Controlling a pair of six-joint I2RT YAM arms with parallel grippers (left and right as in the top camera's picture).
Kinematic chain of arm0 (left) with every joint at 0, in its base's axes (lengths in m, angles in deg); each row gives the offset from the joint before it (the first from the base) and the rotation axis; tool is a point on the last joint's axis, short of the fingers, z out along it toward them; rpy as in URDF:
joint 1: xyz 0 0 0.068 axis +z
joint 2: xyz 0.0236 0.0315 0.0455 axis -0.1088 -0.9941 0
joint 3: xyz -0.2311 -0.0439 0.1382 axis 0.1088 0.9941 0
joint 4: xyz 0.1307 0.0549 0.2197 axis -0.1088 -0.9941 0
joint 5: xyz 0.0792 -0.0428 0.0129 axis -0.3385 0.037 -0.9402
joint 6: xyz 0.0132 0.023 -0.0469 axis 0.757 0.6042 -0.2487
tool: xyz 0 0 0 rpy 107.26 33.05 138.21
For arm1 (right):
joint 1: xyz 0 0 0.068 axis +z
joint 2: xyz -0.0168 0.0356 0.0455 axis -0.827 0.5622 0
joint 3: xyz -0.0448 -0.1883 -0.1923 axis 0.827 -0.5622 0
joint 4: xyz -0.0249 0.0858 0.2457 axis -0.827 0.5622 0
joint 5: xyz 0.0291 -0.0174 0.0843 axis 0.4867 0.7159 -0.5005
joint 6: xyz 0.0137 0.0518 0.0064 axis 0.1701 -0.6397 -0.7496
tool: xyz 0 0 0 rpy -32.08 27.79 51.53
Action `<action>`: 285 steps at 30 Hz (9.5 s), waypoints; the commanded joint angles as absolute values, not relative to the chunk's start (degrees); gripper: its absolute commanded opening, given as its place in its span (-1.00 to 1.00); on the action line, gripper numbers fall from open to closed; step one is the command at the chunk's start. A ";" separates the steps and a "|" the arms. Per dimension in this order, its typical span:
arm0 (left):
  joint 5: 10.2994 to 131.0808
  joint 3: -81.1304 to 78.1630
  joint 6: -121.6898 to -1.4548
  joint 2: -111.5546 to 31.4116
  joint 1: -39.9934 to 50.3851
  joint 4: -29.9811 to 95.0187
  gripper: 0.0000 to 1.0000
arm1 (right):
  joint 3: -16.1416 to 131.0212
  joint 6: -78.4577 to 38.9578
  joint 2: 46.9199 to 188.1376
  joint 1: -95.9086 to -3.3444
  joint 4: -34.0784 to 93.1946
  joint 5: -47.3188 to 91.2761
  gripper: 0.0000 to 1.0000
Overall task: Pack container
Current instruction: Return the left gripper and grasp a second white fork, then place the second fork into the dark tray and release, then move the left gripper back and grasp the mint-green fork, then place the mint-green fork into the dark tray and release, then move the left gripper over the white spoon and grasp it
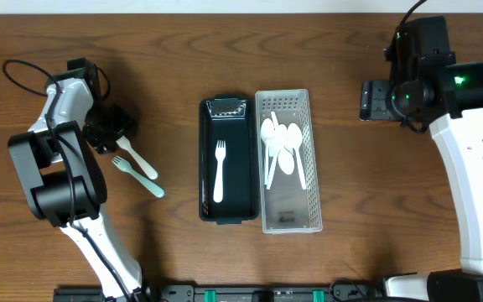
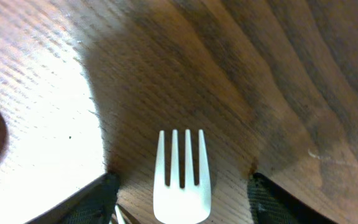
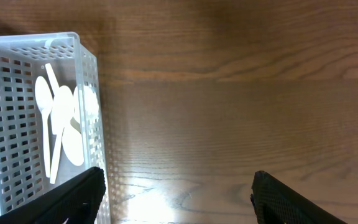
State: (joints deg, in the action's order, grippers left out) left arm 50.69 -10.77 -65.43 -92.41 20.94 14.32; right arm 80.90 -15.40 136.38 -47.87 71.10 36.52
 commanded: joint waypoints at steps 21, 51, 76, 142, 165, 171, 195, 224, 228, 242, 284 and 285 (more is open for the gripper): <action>49.05 -9.09 -65.78 -93.61 20.90 13.82 0.02 | 80.60 -14.57 136.88 -48.26 71.40 37.09 0.59; 48.68 -19.43 -61.41 -81.26 16.11 2.56 -0.63 | 80.60 -14.57 136.88 -48.26 71.38 37.09 0.59; 45.62 -12.30 -65.56 -78.03 -19.64 4.31 -0.63 | 80.60 -13.89 136.88 -48.24 71.43 37.09 0.60; 50.21 9.25 -67.03 -84.28 20.31 20.73 0.34 | 80.60 -12.82 136.88 -48.28 72.43 37.14 0.62; 49.95 4.44 -63.92 -78.66 19.20 16.18 -0.79 | 80.60 -12.80 136.88 -48.28 72.41 37.16 0.62; 49.99 -1.66 -63.29 -67.38 11.17 8.81 -0.79 | 80.60 -12.80 136.88 -48.28 72.36 37.16 0.61; 49.95 -2.14 -63.53 -73.98 -20.74 12.86 -0.78 | 80.60 -12.71 136.88 -48.28 72.02 37.16 0.63; 37.95 -9.11 -39.86 -55.49 14.23 3.61 0.52 | 80.60 -12.38 136.88 -48.28 72.23 37.16 0.63; 44.00 -8.04 -28.86 -59.51 23.37 7.22 0.53 | 80.60 -12.38 136.88 -48.28 72.26 37.14 0.63; 45.45 -7.95 -24.14 -79.08 30.98 12.77 0.53 | 80.60 -12.38 136.88 -48.28 72.91 37.16 0.64; 45.45 -6.99 -23.05 -92.78 32.00 14.15 -0.11 | 80.60 -12.38 136.88 -48.28 73.11 37.16 0.64; 45.45 -6.99 -23.05 -92.78 32.00 14.13 -0.11 | 80.60 -12.41 136.88 -48.28 73.11 37.16 0.64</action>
